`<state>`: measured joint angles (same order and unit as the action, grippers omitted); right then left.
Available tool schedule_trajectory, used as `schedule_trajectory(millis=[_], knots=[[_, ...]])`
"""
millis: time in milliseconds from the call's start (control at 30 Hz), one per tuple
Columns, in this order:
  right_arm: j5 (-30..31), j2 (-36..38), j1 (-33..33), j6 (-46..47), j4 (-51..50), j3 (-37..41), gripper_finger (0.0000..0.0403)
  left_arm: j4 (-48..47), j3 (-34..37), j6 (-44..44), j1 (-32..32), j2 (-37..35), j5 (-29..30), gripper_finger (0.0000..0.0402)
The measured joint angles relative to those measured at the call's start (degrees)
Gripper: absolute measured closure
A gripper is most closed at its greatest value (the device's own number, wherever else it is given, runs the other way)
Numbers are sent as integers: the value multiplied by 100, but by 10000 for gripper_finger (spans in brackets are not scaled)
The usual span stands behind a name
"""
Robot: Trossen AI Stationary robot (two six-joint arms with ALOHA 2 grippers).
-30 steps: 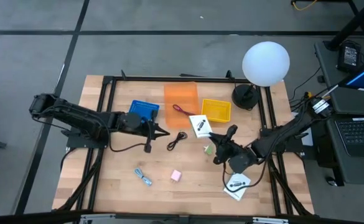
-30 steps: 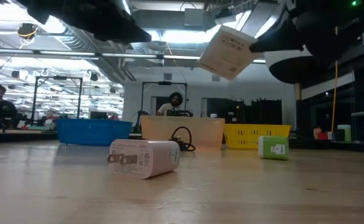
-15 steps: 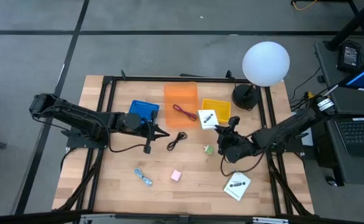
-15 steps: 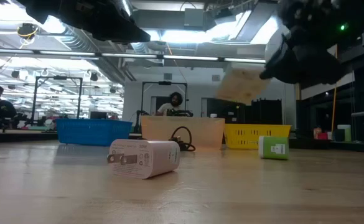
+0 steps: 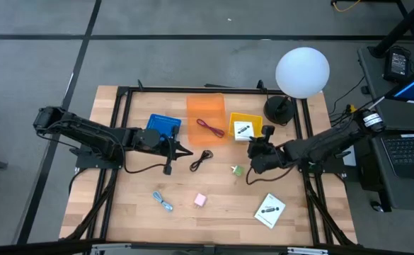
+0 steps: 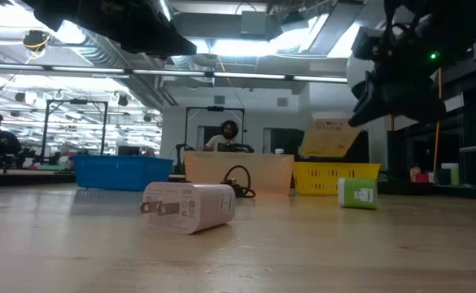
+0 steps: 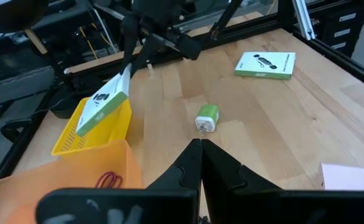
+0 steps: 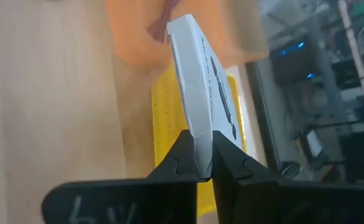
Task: Pick and place items into bin
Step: Put the top white USB box into the yellow bin
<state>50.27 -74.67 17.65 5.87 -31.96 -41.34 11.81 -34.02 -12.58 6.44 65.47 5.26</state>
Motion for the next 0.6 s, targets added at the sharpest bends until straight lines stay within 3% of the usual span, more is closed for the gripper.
schedule_trajectory(millis=[600], knots=[[-1050,0,-926,119,-286,0,397,-2,0,-2,-2,0,2,398]])
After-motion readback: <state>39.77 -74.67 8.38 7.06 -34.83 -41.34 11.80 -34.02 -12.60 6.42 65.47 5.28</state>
